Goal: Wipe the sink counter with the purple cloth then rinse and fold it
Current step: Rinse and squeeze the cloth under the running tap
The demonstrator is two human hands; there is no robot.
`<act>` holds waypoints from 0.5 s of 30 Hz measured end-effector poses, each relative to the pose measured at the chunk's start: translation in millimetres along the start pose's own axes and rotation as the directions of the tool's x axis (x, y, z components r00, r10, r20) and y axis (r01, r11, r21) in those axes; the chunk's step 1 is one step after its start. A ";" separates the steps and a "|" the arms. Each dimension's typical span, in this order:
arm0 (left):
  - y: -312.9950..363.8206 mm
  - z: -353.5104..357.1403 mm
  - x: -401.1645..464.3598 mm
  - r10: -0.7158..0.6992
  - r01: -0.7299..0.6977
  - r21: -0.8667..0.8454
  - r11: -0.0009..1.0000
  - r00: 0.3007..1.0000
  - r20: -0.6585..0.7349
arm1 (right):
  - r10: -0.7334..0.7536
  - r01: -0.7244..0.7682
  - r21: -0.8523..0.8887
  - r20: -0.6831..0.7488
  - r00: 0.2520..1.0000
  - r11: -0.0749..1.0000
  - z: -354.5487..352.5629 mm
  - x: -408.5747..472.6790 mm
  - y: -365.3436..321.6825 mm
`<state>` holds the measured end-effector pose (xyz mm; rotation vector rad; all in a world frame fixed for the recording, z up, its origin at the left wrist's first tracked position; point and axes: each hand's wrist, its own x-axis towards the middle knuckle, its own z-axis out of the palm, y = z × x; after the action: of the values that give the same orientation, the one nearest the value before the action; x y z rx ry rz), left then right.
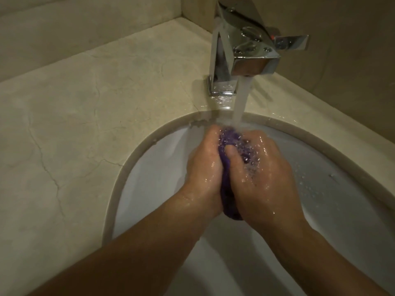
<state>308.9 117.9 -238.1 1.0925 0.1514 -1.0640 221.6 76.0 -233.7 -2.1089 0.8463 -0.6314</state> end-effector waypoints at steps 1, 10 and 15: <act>-1.3 0.5 0.4 -0.001 0.001 0.007 1.000 1.000 -0.010 | 0.015 -0.015 0.002 -0.001 1.000 1.000 0.5 0.3 0.5; -9.1 1.9 0.2 0.015 -0.005 0.141 0.990 0.997 -0.074 | -0.145 0.139 -0.098 -0.051 0.988 0.985 0.0 -0.9 8.5; -4.1 1.7 -3.0 -0.067 0.071 0.129 0.989 0.997 -0.031 | 0.028 -0.032 0.073 0.054 0.998 0.997 -4.1 12.2 13.3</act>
<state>303.6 118.3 -238.2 1.2269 0.1437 -1.1338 222.2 58.5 -240.0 -2.0341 0.8119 -0.5801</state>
